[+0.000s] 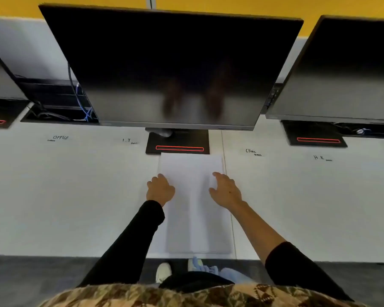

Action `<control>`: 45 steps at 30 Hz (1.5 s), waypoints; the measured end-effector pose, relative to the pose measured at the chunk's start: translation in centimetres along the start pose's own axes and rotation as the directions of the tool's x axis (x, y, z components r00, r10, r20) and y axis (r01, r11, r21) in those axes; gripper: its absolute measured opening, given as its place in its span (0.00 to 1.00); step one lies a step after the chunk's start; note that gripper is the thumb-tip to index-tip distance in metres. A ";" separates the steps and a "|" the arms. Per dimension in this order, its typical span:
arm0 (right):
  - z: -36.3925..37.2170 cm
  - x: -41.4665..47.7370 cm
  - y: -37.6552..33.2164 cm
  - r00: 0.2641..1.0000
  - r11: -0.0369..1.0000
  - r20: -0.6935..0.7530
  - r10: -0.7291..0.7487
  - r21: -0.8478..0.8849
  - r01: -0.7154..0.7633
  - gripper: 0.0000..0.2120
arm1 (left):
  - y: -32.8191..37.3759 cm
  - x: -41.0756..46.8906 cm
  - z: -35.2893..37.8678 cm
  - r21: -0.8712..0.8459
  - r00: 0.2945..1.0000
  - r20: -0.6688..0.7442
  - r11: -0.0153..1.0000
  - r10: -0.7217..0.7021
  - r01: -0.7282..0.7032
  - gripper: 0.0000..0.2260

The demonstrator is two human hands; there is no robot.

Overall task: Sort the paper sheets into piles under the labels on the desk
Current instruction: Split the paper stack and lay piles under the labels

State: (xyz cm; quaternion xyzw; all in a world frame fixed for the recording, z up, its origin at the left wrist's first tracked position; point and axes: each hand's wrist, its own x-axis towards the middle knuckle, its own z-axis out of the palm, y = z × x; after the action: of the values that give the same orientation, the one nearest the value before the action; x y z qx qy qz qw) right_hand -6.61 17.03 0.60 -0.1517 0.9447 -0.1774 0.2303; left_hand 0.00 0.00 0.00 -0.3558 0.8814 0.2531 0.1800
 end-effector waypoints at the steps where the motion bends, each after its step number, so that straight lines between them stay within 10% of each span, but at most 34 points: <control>1: 0.1 -0.2 0.1 0.999 1.000 0.034 0.026 -0.019 -0.025 0.27 | -0.1 -0.1 0.1 0.021 1.000 0.020 1.000 -0.014 0.014 0.19; 17: 0.5 0.4 -0.3 0.988 0.993 0.104 0.115 0.000 -0.115 0.30 | -0.1 -0.5 0.0 -0.151 0.994 -0.080 0.987 -0.072 0.059 0.18; 22: 0.5 0.4 0.0 0.987 0.990 0.095 0.131 0.043 -0.136 0.31 | -0.2 -0.6 -0.1 -0.511 0.995 -0.090 0.859 -0.037 -0.014 0.17; 29: 0.0 0.9 0.9 0.975 0.835 -0.030 0.219 0.523 -0.171 0.41 | -1.1 -0.3 -1.5 -0.727 0.991 -0.129 0.684 -0.044 -0.064 0.12; 39: -7.4 -0.2 -3.4 0.775 0.564 -0.626 0.088 0.672 0.479 0.05 | 0.9 -2.6 -9.8 -0.810 0.856 -0.496 0.278 0.145 -0.517 0.13; 45: -3.8 -0.5 -2.4 0.834 0.609 -0.533 0.142 0.712 0.351 0.01 | -1.3 -1.4 -6.6 -0.739 0.875 -0.443 0.474 0.196 -0.480 0.06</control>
State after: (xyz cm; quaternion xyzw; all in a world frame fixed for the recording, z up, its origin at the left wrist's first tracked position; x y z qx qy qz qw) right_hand -7.56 16.05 4.93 -0.0361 0.7824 -0.6216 -0.0141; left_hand 1.01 -3.87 5.65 -0.2474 0.7235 0.6130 -0.1988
